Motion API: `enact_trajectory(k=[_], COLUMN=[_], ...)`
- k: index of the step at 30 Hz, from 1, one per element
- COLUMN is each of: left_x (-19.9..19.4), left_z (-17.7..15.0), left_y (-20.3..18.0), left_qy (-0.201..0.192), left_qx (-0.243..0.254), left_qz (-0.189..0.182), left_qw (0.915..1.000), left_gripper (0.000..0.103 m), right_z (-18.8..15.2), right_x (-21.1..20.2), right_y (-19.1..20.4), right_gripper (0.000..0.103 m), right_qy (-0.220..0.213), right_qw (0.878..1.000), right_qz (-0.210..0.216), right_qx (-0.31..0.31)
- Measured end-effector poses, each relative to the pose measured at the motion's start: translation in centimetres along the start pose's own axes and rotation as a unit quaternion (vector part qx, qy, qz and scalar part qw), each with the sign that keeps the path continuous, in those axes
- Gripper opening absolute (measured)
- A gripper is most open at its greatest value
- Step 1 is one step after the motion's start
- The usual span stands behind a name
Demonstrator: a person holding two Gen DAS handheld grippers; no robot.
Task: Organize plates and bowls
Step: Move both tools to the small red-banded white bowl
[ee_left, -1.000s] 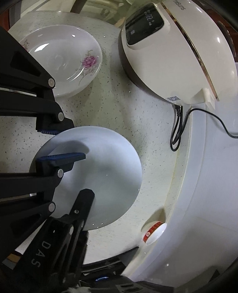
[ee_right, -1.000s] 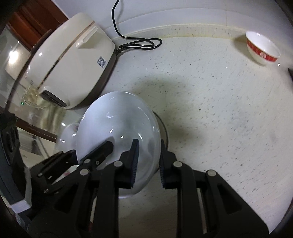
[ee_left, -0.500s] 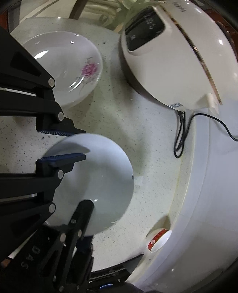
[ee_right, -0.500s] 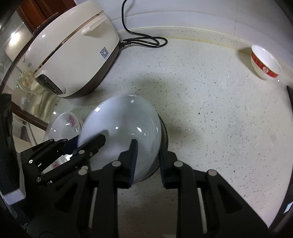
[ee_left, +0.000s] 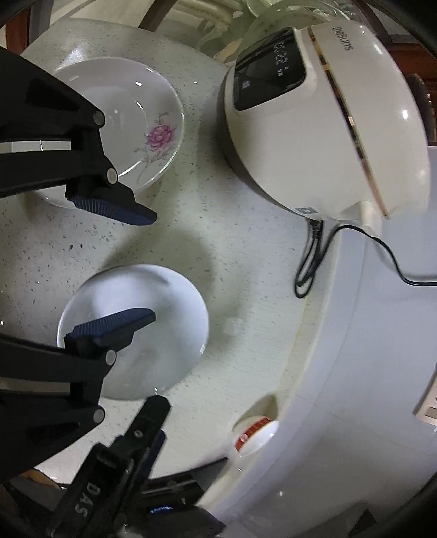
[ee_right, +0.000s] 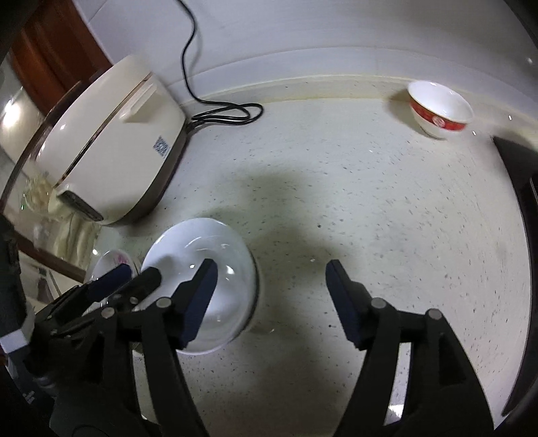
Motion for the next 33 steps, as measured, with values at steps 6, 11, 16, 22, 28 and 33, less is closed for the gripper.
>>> enact_trajectory(k=[6,11,16,22,28,33], left_x=[-0.2,0.1,0.6,1.6,3.1,4.8], left_z=[0.3,0.4,0.4,0.8,1.2,1.1], left_y=[-0.9,-2.2,-3.7,-6.9,-10.7,-13.0], left_qy=[-0.010,-0.010,-0.006,-0.001,0.017,0.050], left_qx=[0.007,0.016,0.023,0.043,0.055,0.062], left_qz=[-0.002,-0.005,-0.014,-0.037,-0.071,-0.091], left_qw=[0.9999,0.9998,0.9996,0.9984,0.9958,0.9927], left_gripper=[0.063,0.065,0.068,0.069,0.071,0.071], right_z=[-0.5,-0.8,-1.2,-1.9,-2.7,-3.1], right_x=[0.2,0.0,0.2,0.0,0.4,0.8], right_y=[-1.3,-2.7,-4.8,-8.5,-12.6,-14.9], right_gripper=[0.072,0.074,0.076,0.076,0.076,0.076], right_qy=[0.010,0.007,0.014,0.018,0.029,0.035], right_qw=[1.000,0.999,0.997,0.993,0.984,0.977], right_qz=[0.005,0.006,0.004,-0.005,-0.012,-0.013], right_qx=[0.024,0.044,0.072,0.120,0.177,0.209])
Point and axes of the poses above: each gripper's, at about its wrist camera, not at the fingertips, and x roughly the way its jaws point, y to its left, z to its top, the point moved 6 cm from there along x, roughly the way its jaws point, and after that the axes turned 9 degrees about -z, right-handed, at the moved point
